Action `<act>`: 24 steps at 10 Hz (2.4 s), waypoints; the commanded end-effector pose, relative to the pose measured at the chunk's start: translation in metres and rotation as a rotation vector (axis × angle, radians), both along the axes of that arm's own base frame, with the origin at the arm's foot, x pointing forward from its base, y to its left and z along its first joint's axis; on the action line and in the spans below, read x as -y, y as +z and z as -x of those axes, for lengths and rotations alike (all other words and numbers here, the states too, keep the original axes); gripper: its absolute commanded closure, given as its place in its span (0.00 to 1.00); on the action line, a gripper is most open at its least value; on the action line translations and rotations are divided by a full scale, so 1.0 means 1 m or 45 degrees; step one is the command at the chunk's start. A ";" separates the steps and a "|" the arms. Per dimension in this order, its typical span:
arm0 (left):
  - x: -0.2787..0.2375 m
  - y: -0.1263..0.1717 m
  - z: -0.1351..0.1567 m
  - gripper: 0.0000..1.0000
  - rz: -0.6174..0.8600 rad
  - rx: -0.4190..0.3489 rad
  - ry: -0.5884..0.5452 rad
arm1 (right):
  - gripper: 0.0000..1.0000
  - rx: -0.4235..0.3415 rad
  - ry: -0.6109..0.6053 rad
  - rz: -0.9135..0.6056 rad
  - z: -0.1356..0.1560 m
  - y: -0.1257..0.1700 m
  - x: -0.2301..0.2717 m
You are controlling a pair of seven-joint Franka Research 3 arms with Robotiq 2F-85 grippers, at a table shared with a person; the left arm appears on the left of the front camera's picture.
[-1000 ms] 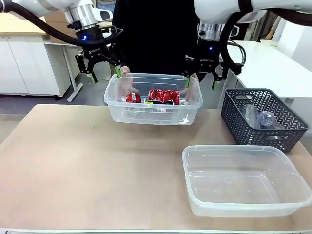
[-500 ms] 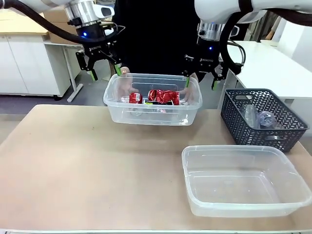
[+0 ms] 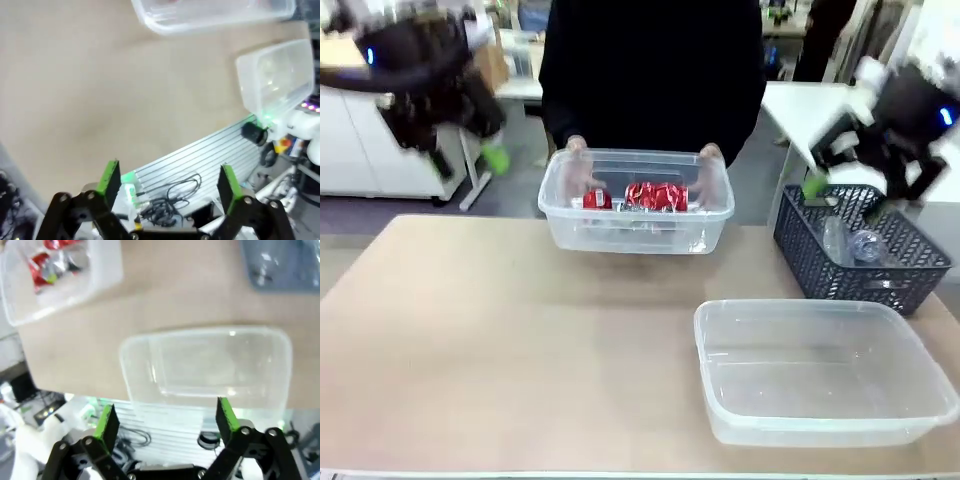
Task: Sort the waste into each basket.
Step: Pick up the Organizing box on the right side of the table and lift it.
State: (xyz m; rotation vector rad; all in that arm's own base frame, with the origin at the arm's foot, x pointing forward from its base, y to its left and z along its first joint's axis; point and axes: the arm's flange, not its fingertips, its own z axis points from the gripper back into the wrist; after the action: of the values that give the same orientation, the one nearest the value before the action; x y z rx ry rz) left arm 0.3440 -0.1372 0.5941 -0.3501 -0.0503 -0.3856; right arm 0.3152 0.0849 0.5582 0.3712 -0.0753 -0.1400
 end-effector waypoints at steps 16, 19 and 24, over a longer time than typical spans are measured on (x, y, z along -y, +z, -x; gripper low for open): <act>0.264 -0.142 0.067 0.00 -0.068 -0.093 0.002 | 0.00 -0.265 0.012 0.423 -0.007 -0.134 0.173; 0.308 -0.174 0.074 0.00 -0.042 -0.099 -0.046 | 0.00 -0.271 0.311 0.251 -0.003 -0.139 0.147; 0.345 -0.229 0.084 0.00 -0.181 -0.065 0.110 | 0.00 -0.408 0.391 0.441 0.007 -0.188 0.110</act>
State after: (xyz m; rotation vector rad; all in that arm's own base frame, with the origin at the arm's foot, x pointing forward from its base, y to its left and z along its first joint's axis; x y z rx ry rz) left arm 0.2606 -0.4703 0.3668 -0.2552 0.0482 -0.3548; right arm 0.3233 -0.0289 0.4039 0.1000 0.2429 0.1261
